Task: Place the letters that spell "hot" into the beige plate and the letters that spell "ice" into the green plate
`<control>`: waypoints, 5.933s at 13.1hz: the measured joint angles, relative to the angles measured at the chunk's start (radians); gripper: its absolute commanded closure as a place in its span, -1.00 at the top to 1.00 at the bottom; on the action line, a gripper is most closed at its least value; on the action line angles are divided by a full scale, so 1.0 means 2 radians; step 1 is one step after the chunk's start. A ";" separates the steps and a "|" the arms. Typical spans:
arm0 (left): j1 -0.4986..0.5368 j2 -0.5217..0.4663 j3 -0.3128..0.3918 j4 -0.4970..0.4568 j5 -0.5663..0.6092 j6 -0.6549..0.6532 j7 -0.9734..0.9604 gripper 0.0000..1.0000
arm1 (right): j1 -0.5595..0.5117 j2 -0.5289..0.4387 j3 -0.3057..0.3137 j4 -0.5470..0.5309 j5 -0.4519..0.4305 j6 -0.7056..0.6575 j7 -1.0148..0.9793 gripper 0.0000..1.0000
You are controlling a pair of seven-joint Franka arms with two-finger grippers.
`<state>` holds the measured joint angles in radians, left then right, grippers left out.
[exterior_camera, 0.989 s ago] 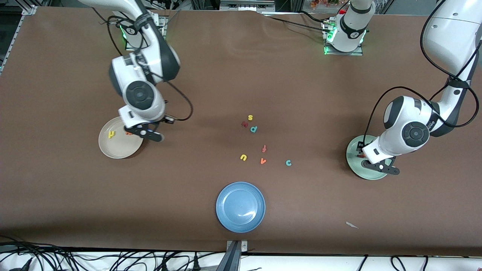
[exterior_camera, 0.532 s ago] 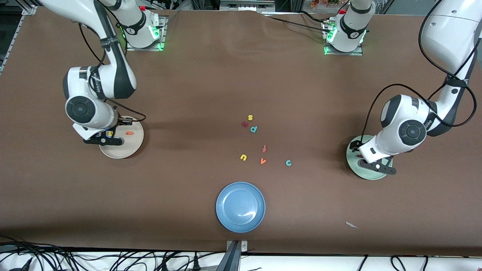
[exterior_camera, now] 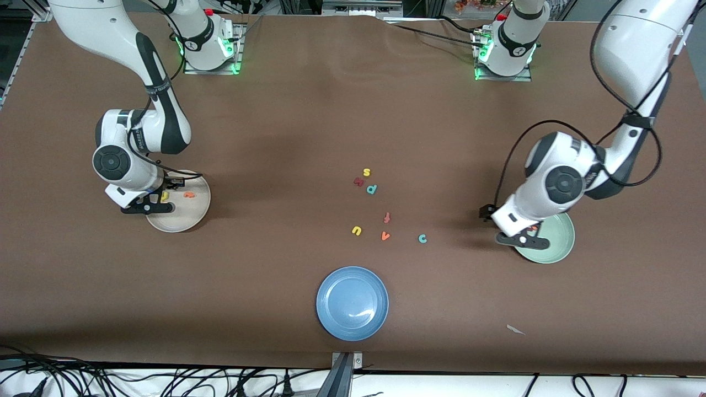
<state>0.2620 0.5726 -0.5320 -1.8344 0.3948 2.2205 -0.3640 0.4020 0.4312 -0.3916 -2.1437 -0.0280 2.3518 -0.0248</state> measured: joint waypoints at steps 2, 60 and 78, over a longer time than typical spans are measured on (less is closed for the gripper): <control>-0.028 0.006 -0.001 0.003 0.000 0.001 -0.056 1.00 | -0.001 -0.001 0.000 0.001 0.015 0.000 -0.013 0.75; -0.015 0.061 0.061 0.112 0.010 -0.062 0.104 -0.66 | -0.184 -0.130 0.134 0.334 -0.004 -0.365 0.042 0.99; 0.051 0.031 0.043 0.108 0.011 -0.113 0.246 1.00 | -0.141 -0.132 0.146 0.347 0.024 -0.367 0.052 0.99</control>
<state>0.3641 0.6339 -0.4459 -1.6187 0.4164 1.9953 0.1272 0.1204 0.1664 -0.0993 -1.4500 0.0194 1.6177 0.0796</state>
